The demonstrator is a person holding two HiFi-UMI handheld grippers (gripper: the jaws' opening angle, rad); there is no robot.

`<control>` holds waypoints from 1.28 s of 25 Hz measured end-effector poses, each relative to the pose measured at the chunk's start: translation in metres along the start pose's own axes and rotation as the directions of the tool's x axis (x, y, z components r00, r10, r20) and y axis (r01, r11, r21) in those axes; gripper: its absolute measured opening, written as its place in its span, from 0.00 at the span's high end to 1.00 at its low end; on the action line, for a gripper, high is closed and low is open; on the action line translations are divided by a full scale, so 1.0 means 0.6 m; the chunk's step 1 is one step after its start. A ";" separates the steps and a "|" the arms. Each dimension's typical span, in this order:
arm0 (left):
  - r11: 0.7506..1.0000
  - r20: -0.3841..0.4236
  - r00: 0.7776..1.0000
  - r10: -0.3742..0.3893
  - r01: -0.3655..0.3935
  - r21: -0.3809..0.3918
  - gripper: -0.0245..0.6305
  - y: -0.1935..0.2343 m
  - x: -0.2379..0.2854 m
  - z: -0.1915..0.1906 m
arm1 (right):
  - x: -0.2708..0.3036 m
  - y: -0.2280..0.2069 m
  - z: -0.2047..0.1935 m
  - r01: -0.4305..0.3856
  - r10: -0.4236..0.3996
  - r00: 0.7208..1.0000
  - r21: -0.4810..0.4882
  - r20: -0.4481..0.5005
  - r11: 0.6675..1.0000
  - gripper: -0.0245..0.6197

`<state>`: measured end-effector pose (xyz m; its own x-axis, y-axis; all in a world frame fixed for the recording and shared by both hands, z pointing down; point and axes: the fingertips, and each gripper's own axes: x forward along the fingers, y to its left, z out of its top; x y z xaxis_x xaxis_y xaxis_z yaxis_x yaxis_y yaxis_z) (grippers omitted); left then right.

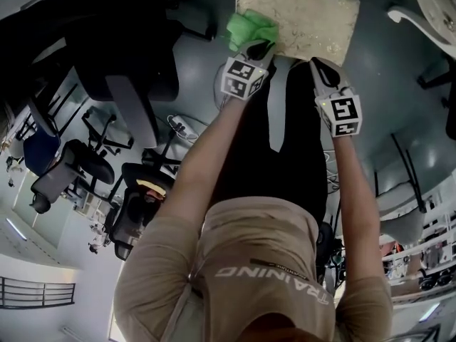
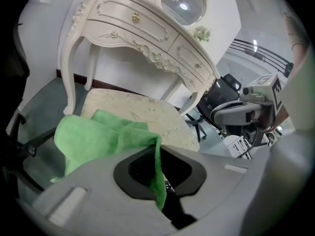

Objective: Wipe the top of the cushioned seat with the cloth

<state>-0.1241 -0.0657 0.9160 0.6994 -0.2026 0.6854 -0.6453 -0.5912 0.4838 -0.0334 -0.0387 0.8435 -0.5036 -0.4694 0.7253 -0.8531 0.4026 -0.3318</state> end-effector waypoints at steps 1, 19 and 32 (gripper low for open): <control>1.000 -0.004 1.000 -0.010 0.010 0.009 0.93 -0.015 0.009 -0.001 | -0.010 -0.009 -0.008 0.006 -0.006 1.000 0.003 0.000 1.000 0.96; 0.963 -0.106 0.960 -0.259 0.265 0.046 0.93 -0.342 0.233 0.002 | -0.221 -0.192 -0.170 0.150 -0.154 0.988 0.115 0.026 0.982 0.95; 0.857 -0.075 0.854 -0.516 0.513 -0.051 0.93 -0.513 0.223 0.066 | -0.312 -0.215 -0.209 0.203 -0.216 0.975 0.167 0.059 0.965 0.96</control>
<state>0.1799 0.0584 0.8373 0.9068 0.1902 0.3761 -0.2096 -0.5707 0.7940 0.1882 0.0958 0.8260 -0.3149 -0.5903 0.7432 -0.9482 0.1619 -0.2732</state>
